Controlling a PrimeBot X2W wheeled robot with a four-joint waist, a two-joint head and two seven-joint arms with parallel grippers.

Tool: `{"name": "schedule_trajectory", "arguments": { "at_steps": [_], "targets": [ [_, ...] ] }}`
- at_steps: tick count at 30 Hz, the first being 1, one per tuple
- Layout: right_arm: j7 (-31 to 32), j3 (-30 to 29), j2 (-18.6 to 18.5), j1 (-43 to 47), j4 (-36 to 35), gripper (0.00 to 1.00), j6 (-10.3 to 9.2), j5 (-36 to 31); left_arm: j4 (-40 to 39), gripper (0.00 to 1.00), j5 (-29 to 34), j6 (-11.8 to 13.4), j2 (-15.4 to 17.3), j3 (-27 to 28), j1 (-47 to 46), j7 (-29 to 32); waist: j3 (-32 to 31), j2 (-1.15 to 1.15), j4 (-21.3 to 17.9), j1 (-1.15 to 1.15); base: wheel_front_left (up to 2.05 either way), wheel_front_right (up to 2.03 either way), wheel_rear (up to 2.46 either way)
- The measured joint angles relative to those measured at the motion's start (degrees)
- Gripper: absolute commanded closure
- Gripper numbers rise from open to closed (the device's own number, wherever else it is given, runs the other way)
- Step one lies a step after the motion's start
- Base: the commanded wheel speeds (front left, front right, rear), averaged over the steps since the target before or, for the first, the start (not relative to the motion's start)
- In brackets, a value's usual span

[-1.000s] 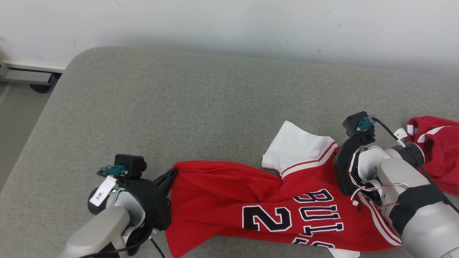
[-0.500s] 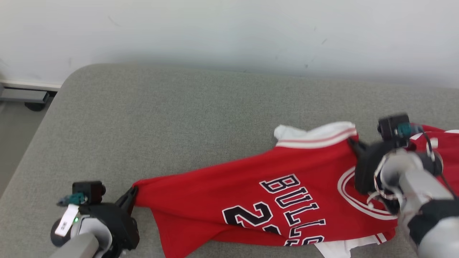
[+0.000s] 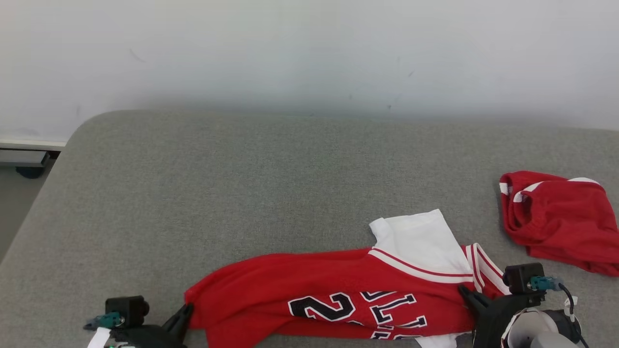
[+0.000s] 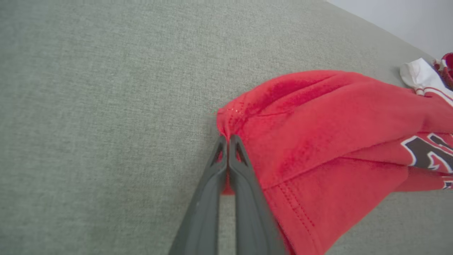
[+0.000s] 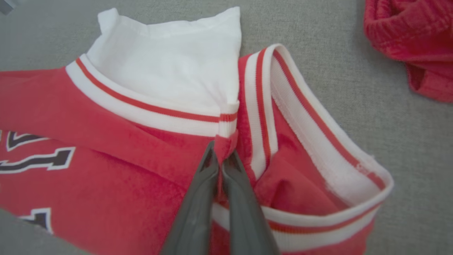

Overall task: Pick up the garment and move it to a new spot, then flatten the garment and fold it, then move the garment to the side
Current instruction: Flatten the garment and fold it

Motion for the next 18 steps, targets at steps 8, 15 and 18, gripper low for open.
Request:
{"name": "schedule_trajectory", "arguments": {
  "at_steps": [8, 15, 18],
  "targets": [
    [-1.27, -2.04, -2.44, -0.74, -5.08, 0.00, 0.03, 1.47, -2.70, 1.00, 0.44, 0.86, -0.25, 0.00, -0.24, -0.05, 0.09, 0.01, 0.85, 0.00, 0.00, 0.00, 0.00],
    [1.98, -1.12, -4.45, -5.21, -8.17, 0.00, -0.07, 0.42, -4.80, 1.00, 1.11, 1.52, -0.59, -0.30, -1.13, -0.07, 0.14, 0.01, 2.69, 0.00, 0.00, 0.00, 0.00],
    [5.36, 0.16, -4.50, -8.61, -6.00, 0.00, -1.63, -0.88, -6.09, 1.00, 1.23, 2.00, -0.19, -0.30, -1.14, -0.07, 0.66, 0.01, 3.12, 0.01, 0.00, 0.00, 0.00]
  ]
}}
